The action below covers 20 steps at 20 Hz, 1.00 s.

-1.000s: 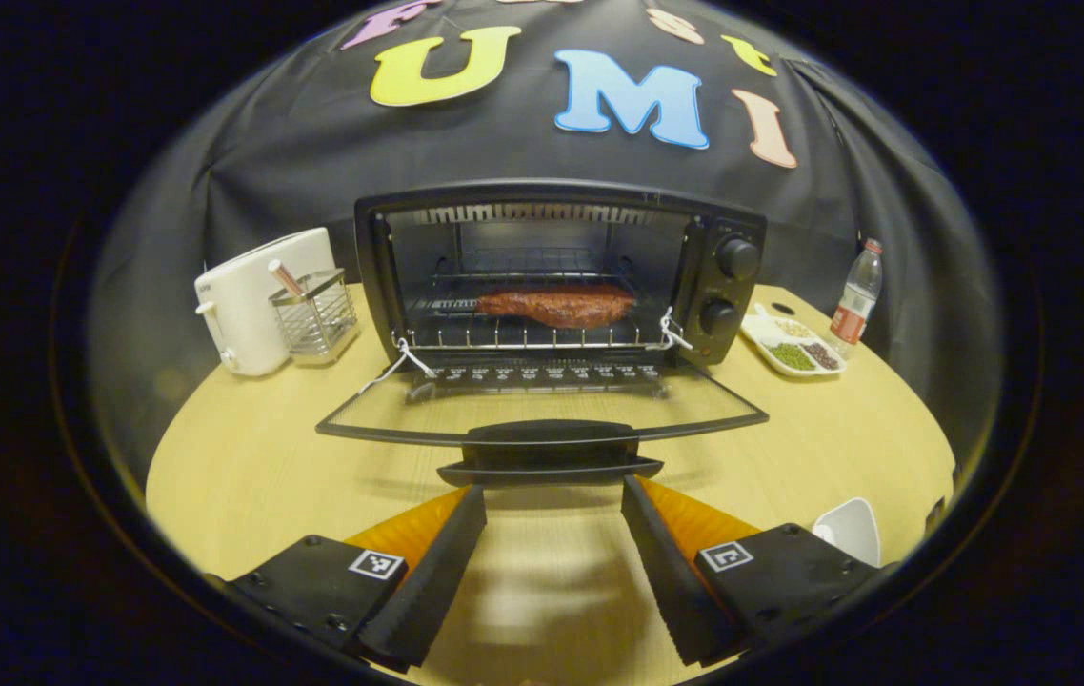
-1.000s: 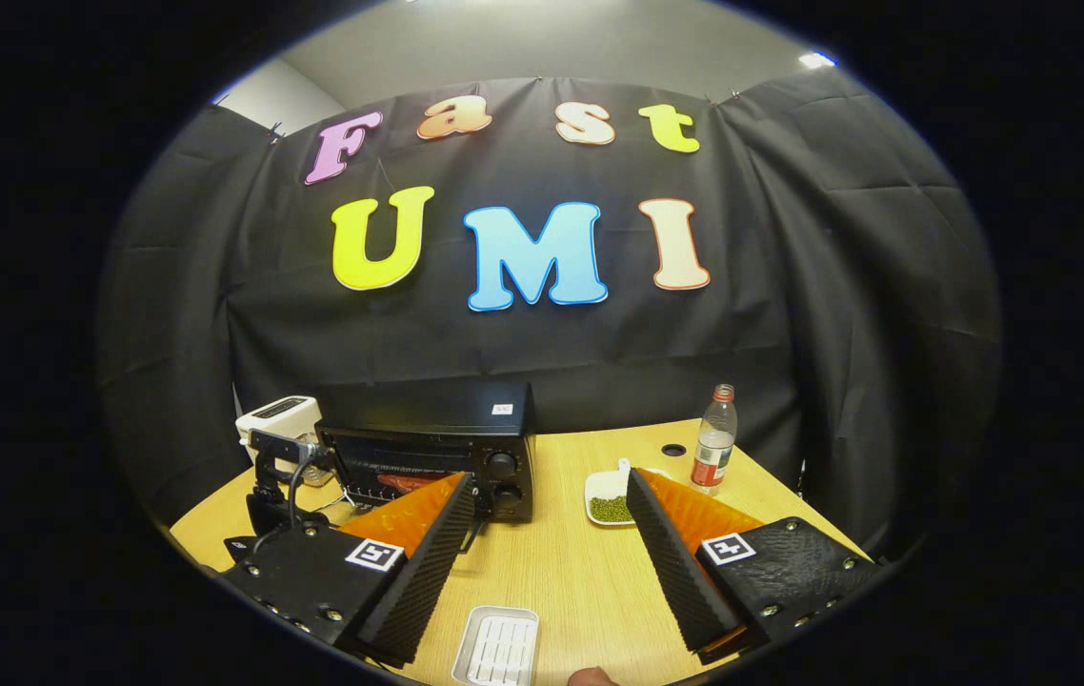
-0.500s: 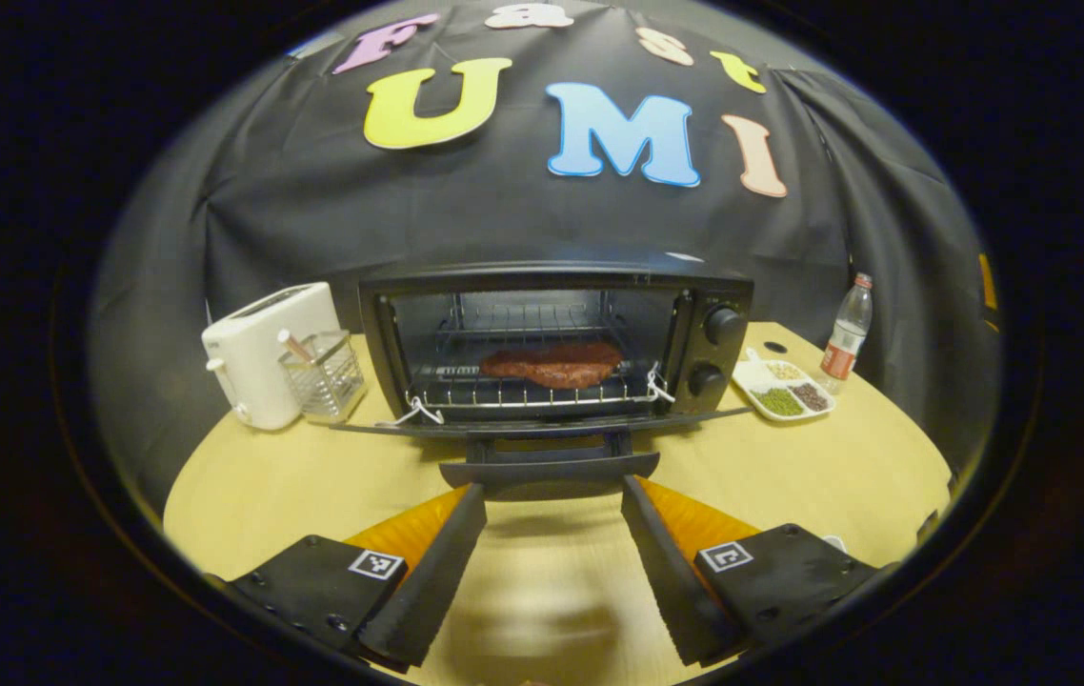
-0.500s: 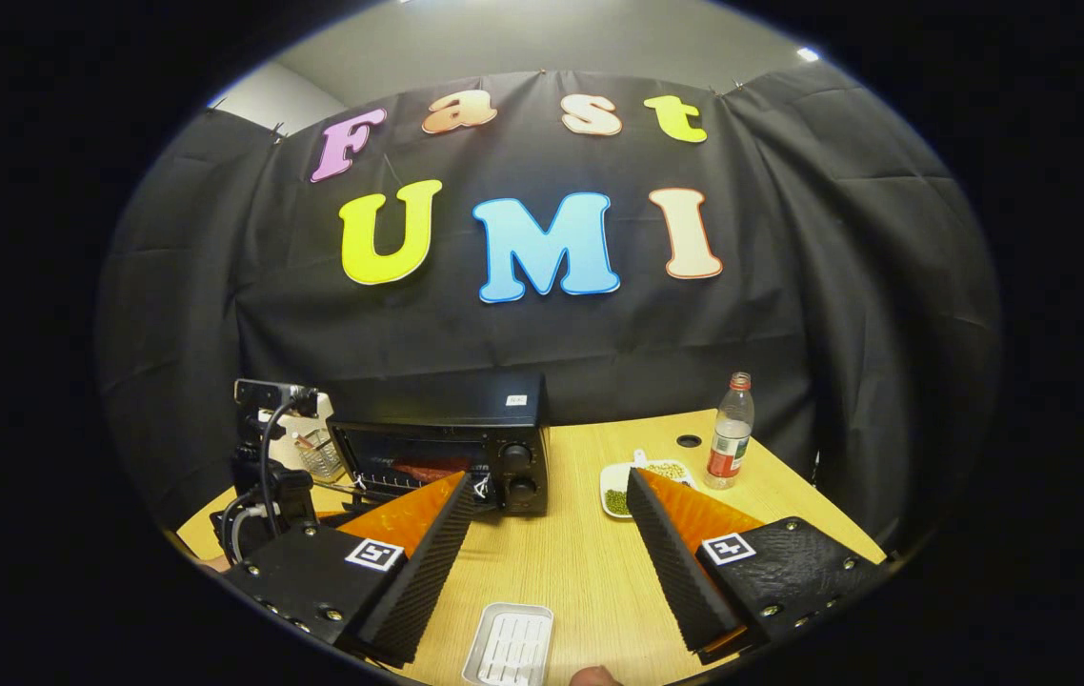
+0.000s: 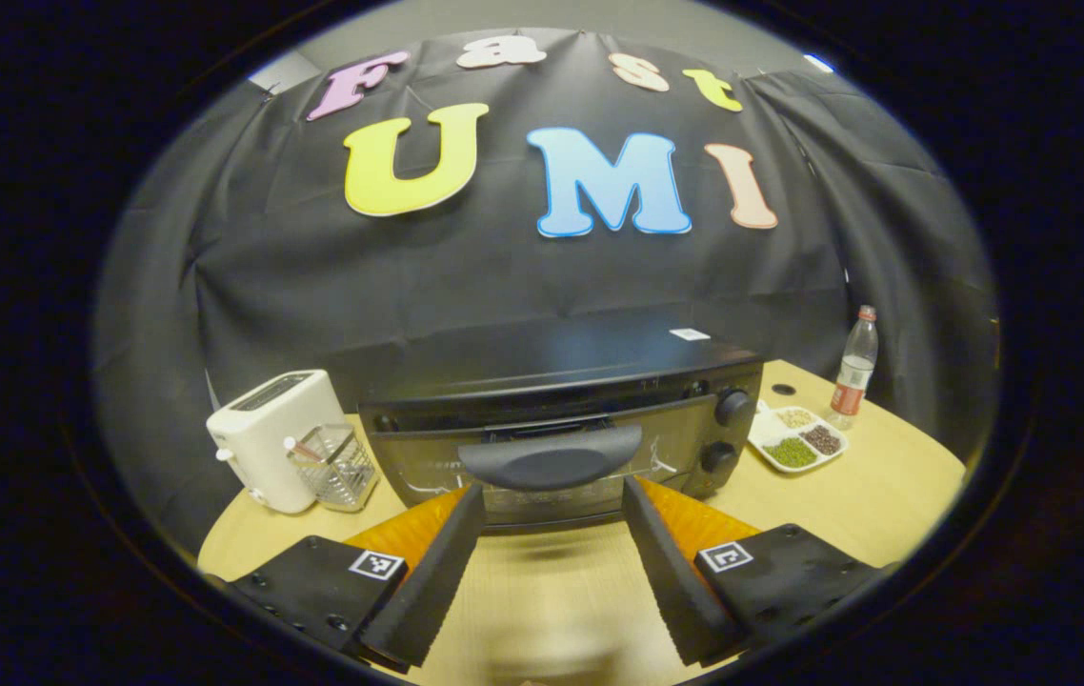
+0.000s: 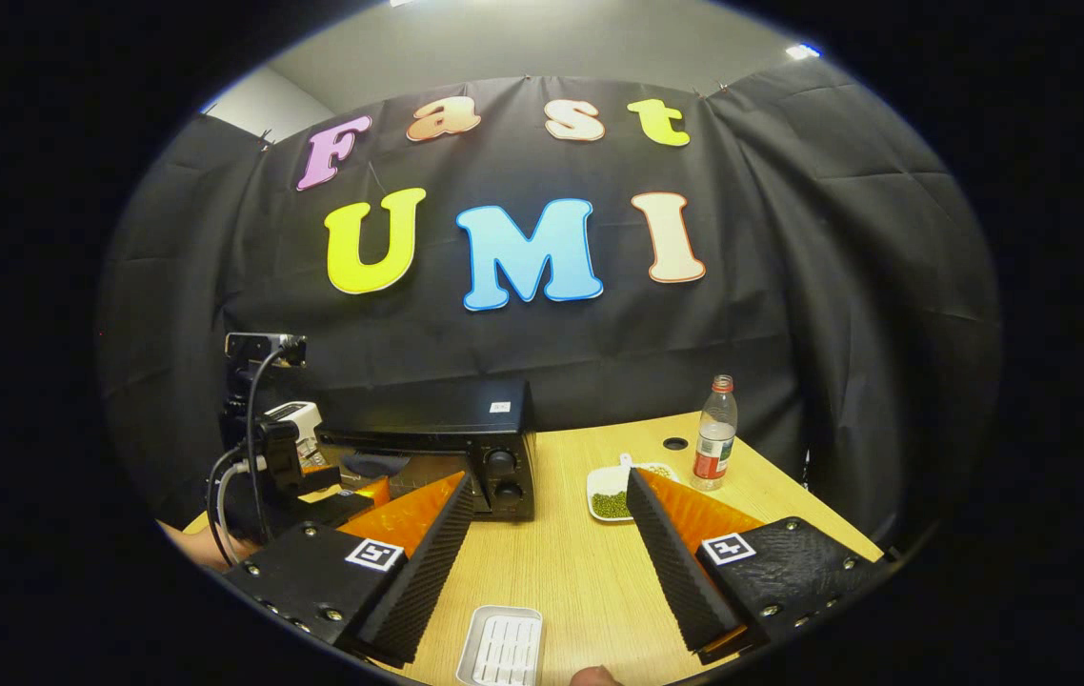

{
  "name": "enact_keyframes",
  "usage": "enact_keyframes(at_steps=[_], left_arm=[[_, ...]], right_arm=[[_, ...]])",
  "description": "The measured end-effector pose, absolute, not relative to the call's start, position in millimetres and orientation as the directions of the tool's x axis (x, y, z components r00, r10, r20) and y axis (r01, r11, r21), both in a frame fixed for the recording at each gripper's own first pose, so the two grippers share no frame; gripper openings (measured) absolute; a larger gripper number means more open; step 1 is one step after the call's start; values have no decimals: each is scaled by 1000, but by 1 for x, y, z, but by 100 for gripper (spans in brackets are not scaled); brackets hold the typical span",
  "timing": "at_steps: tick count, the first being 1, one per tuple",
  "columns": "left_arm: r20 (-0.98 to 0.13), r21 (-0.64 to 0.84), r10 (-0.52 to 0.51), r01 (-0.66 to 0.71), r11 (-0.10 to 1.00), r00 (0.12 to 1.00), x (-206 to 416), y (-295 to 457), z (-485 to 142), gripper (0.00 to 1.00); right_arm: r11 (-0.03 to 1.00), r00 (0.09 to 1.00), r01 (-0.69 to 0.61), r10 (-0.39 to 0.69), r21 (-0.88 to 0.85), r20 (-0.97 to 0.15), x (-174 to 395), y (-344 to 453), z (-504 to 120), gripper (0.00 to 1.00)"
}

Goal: Open the electric oven with the left hand, put the food in, and close the electric oven.

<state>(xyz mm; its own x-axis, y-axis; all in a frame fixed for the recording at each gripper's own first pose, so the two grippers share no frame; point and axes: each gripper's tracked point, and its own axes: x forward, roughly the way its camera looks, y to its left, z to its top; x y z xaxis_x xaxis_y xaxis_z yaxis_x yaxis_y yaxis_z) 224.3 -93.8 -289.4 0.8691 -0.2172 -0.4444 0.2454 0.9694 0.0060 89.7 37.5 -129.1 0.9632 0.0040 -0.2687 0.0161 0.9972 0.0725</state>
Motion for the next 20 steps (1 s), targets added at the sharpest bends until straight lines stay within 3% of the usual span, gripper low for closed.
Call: enact_keyframes(at_steps=[5, 6, 8, 9, 11, 16, 20], left_arm=[[-352, -2, -216, 230, 973, 911, 203, -93, -237, 100], [-332, -2, -209, 221, 975, 920, 196, -91, -223, 90], [-295, -12, -187, 192, 981, 937, 178, -86, -194, 100], [-279, -17, -172, 174, 985, 945, 169, -84, -181, 97], [-247, -20, -139, 138, 990, 959, 151, -77, -156, 100], [-186, 9, -61, 64, 998, 981, 84, -64, -103, 96], [-136, 52, -39, 46, 998, 990, 38, -68, -67, 100]], right_arm=[[997, 976, -13, 28, 73, -217, 87, 29, -111, 98], [997, 978, -22, 37, 73, -206, 87, 27, -106, 98], [996, 981, -45, 58, 74, -183, 82, 22, -97, 98], [995, 982, -59, 71, 77, -172, 79, 21, -92, 98], [994, 985, -80, 90, 76, -149, 73, 14, -85, 98], [990, 984, -131, 137, 60, -117, 50, -6, -73, 98], [988, 984, -139, 146, 73, -100, 38, -22, -60, 98]])
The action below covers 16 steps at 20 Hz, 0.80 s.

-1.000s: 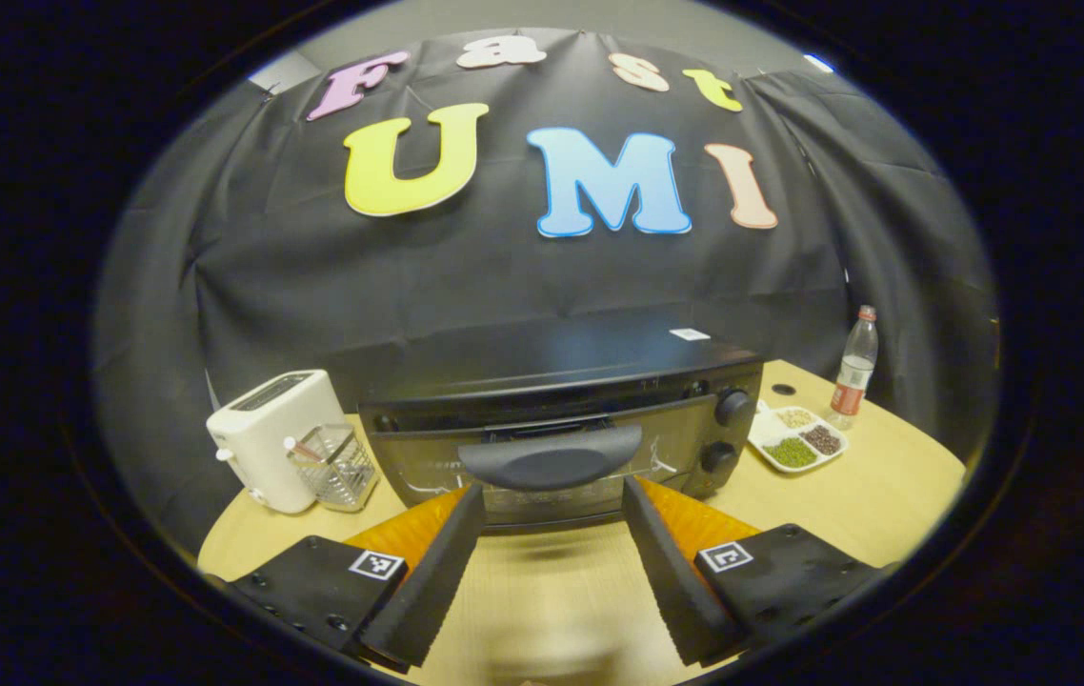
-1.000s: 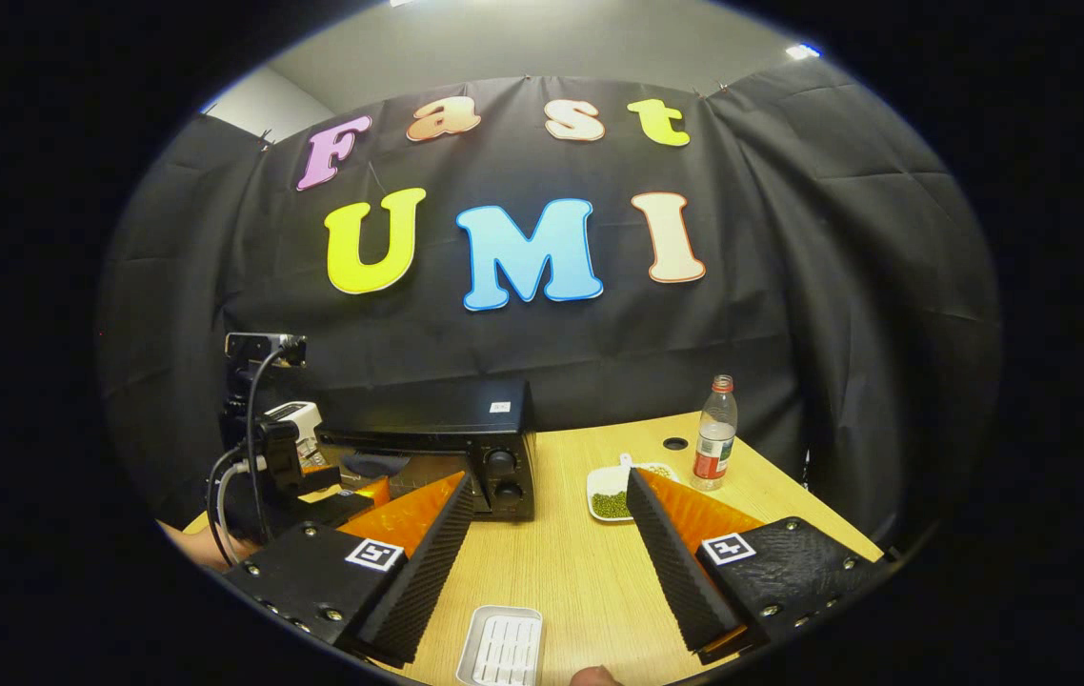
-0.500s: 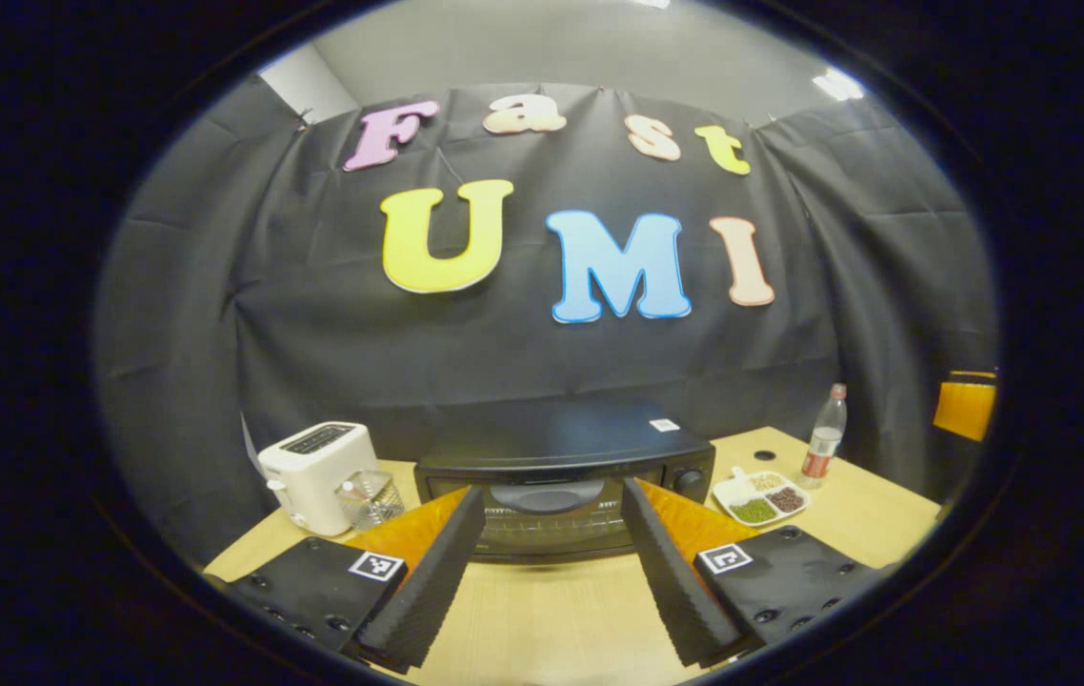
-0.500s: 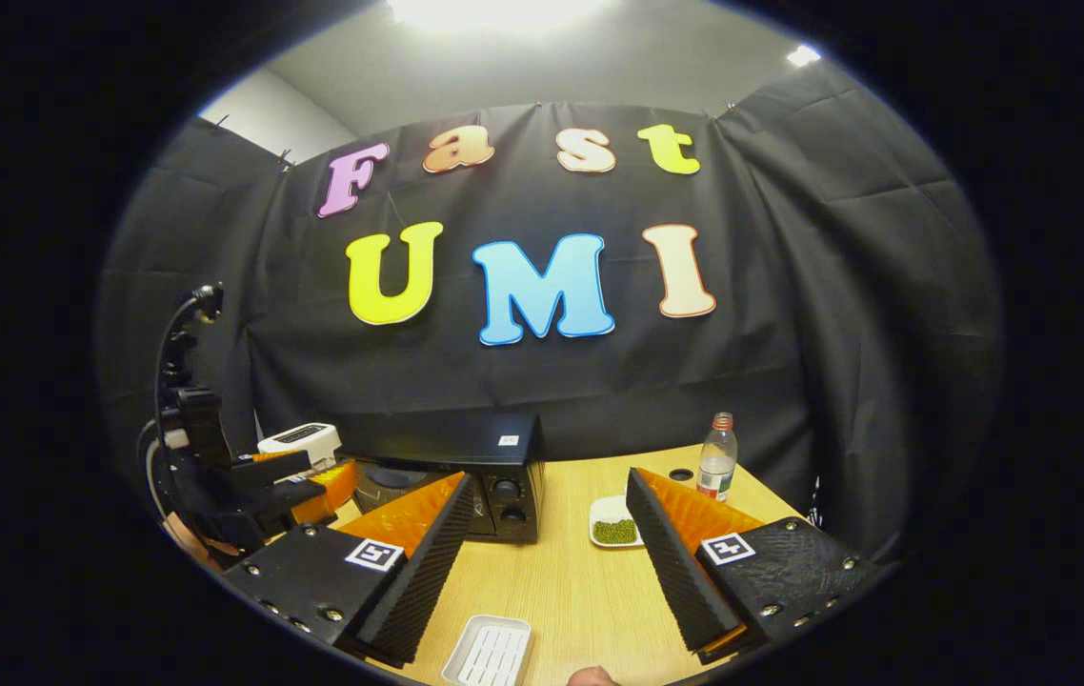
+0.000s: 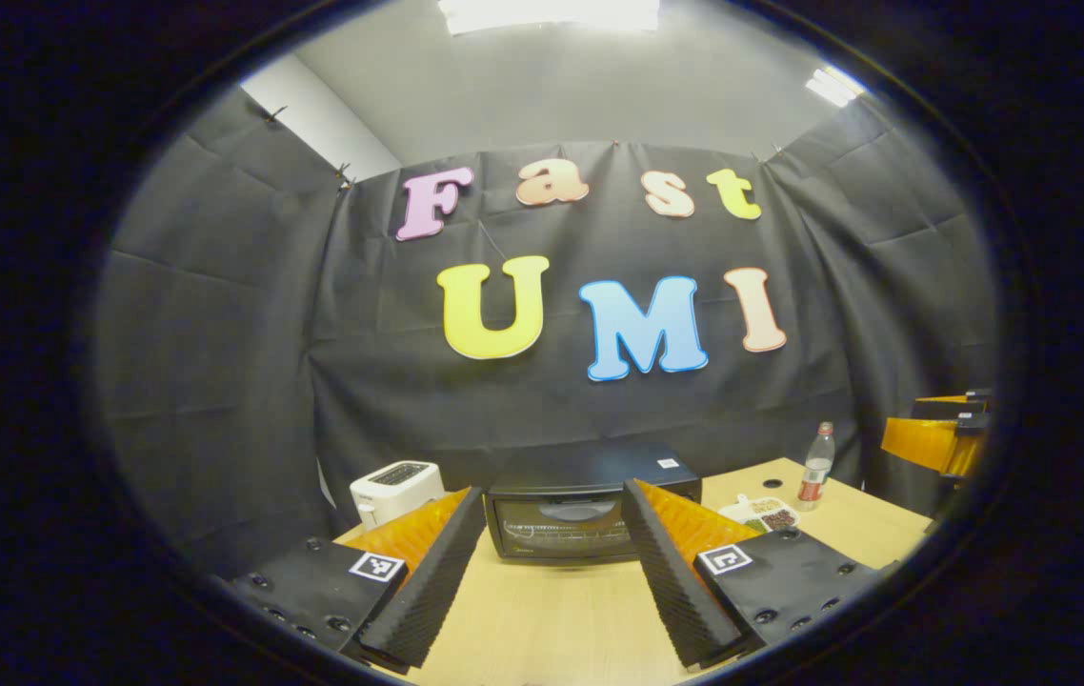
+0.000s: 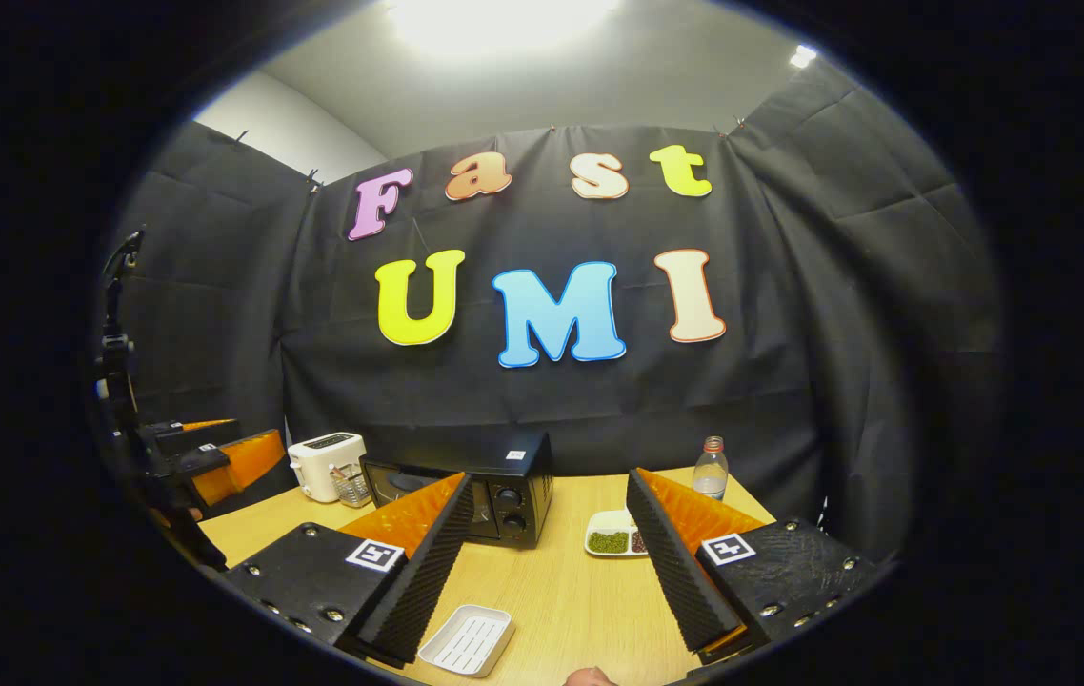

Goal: Open the electric oven with the left hand, put the food in, and close the electric oven.

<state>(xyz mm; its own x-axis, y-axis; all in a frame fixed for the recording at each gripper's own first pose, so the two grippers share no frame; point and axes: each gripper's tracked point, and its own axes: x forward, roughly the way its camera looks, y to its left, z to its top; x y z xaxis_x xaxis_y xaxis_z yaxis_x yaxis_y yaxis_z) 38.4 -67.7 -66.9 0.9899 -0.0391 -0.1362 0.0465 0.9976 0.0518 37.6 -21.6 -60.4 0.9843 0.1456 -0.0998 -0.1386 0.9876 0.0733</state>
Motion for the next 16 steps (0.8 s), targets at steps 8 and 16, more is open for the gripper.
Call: enact_keyframes(at_steps=[8, 16], left_arm=[[-118, 16, -43, 46, 999, 992, -11, -33, -47, 100], [-118, -3, -18, 18, 1000, 993, -16, 7, -47, 100]], right_arm=[[993, 993, -100, 103, 57, -51, 4, -19, -35, 98], [995, 994, -101, 102, 24, -34, -2, 7, -30, 98]])
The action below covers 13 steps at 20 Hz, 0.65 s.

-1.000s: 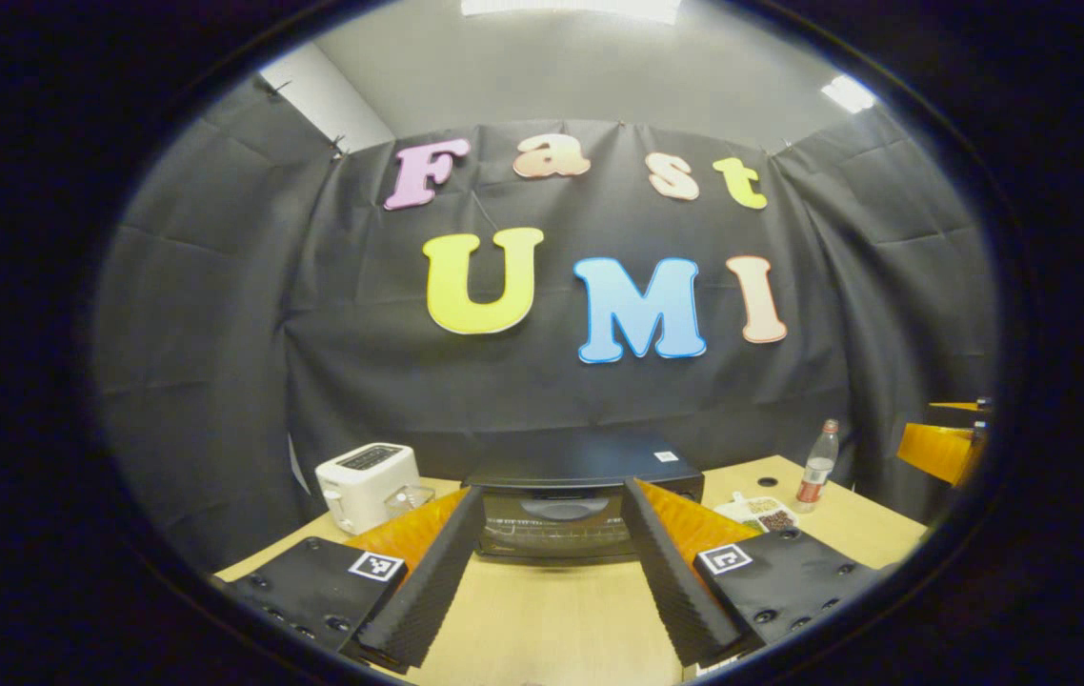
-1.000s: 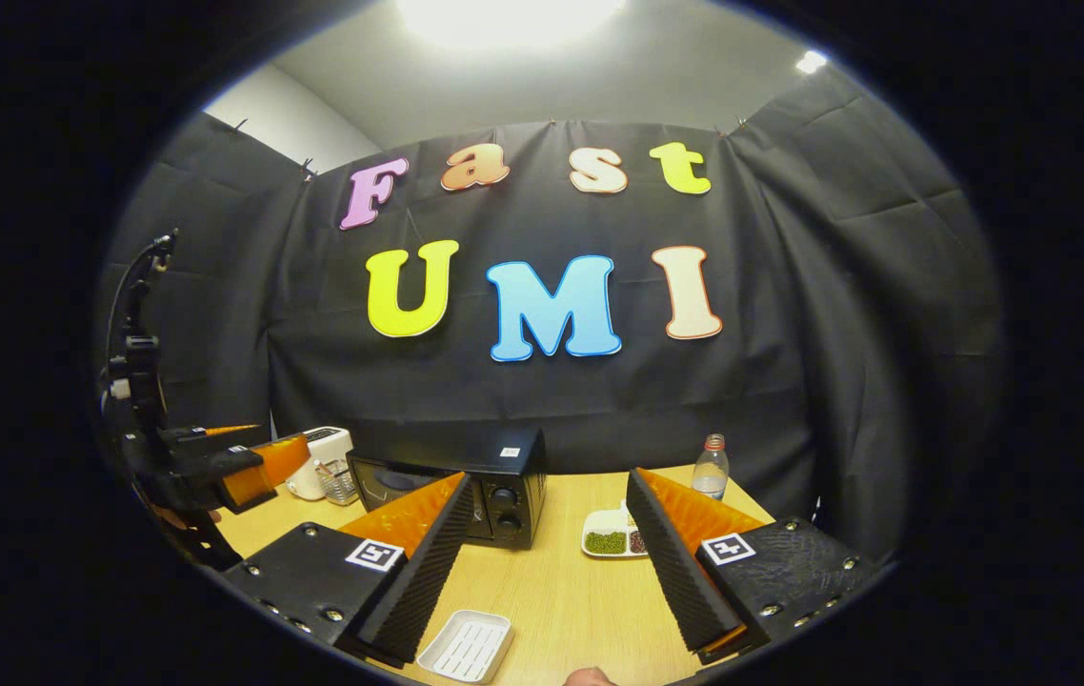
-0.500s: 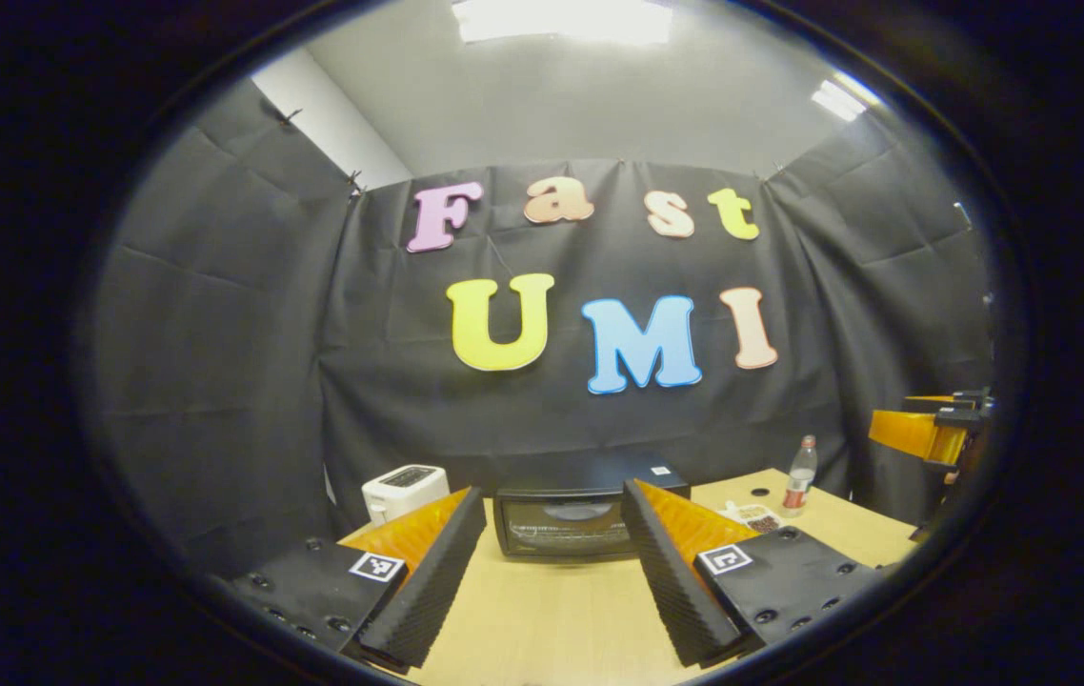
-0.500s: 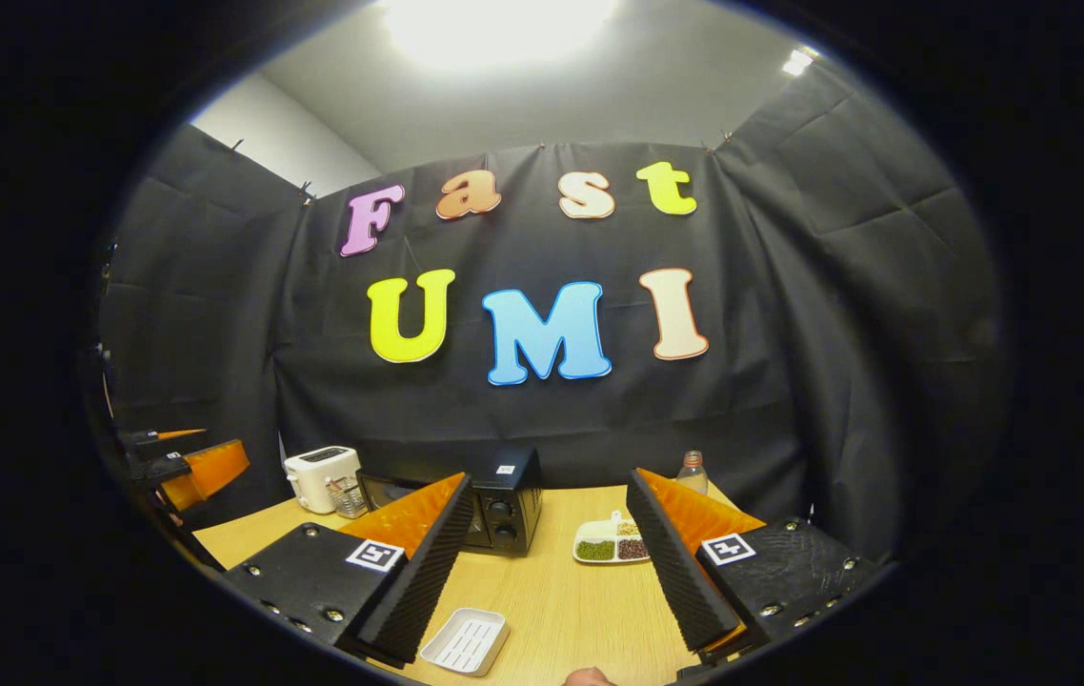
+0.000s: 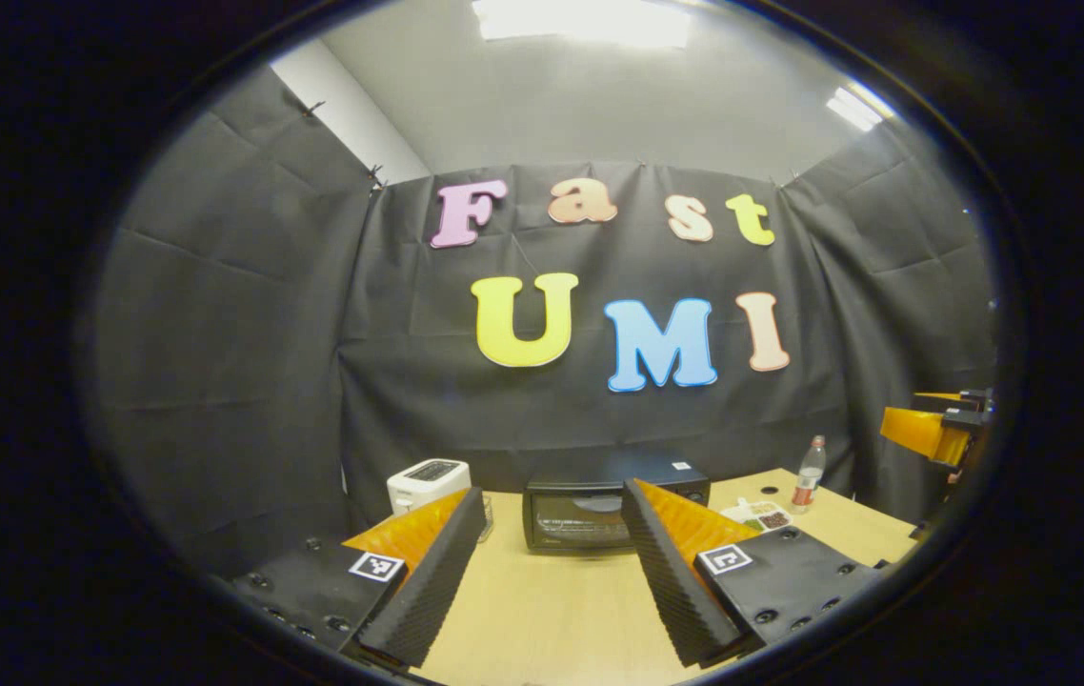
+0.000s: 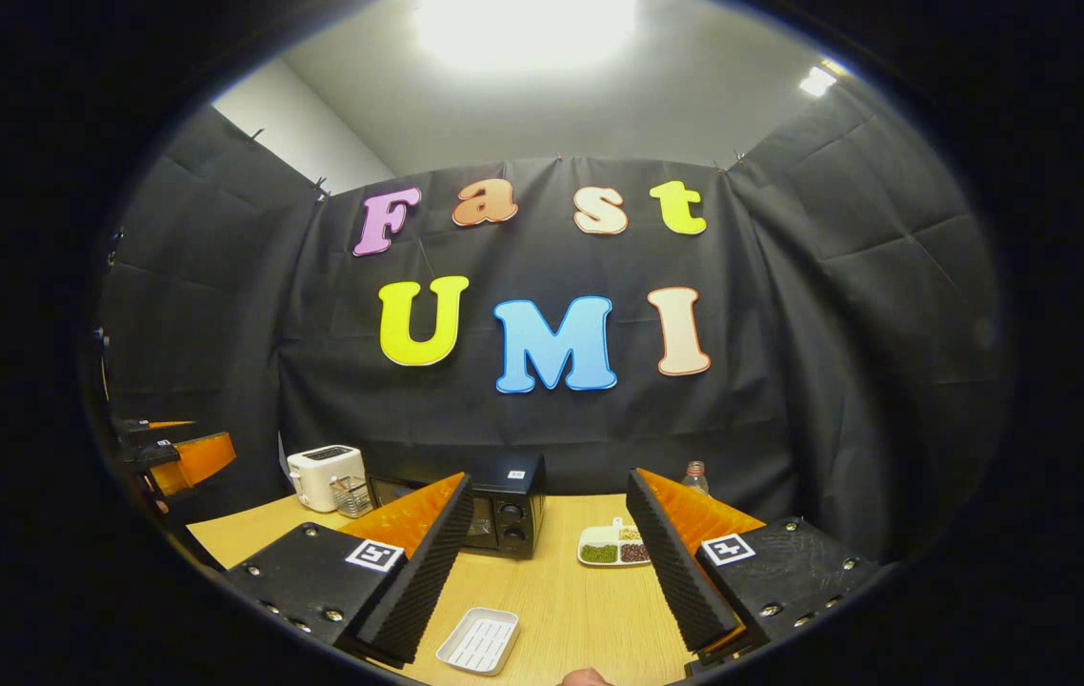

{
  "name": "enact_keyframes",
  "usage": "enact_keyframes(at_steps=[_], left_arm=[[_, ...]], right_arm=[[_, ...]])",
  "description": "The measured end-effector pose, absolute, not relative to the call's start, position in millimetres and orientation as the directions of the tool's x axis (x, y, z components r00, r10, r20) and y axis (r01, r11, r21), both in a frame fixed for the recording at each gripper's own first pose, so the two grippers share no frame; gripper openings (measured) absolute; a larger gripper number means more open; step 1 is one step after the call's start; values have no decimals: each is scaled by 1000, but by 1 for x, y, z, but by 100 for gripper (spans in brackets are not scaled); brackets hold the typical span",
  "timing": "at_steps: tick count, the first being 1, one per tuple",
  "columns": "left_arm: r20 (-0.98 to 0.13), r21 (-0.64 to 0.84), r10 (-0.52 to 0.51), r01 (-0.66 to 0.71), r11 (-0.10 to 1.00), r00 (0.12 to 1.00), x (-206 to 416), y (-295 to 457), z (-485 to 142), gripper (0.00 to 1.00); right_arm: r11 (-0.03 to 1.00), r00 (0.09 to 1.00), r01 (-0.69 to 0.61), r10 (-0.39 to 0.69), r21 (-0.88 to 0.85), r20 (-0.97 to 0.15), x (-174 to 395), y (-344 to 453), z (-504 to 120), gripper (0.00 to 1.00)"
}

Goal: Open the electric oven with the left hand, put the food in, and close the electric oven.

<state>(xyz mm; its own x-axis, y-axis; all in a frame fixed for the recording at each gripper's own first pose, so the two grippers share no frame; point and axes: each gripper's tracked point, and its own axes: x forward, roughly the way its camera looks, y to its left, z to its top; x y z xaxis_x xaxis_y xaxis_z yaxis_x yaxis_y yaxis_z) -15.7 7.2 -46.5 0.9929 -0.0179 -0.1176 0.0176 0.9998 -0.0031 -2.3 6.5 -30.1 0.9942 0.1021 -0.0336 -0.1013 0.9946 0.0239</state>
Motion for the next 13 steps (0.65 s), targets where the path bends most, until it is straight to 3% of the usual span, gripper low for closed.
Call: enact_keyframes(at_steps=[13], left_arm=[[-113, -10, -26, 25, 1000, 993, -10, 9, -49, 100]], right_arm=[[995, 994, -103, 103, 10, -21, -1, 15, -25, 98]])
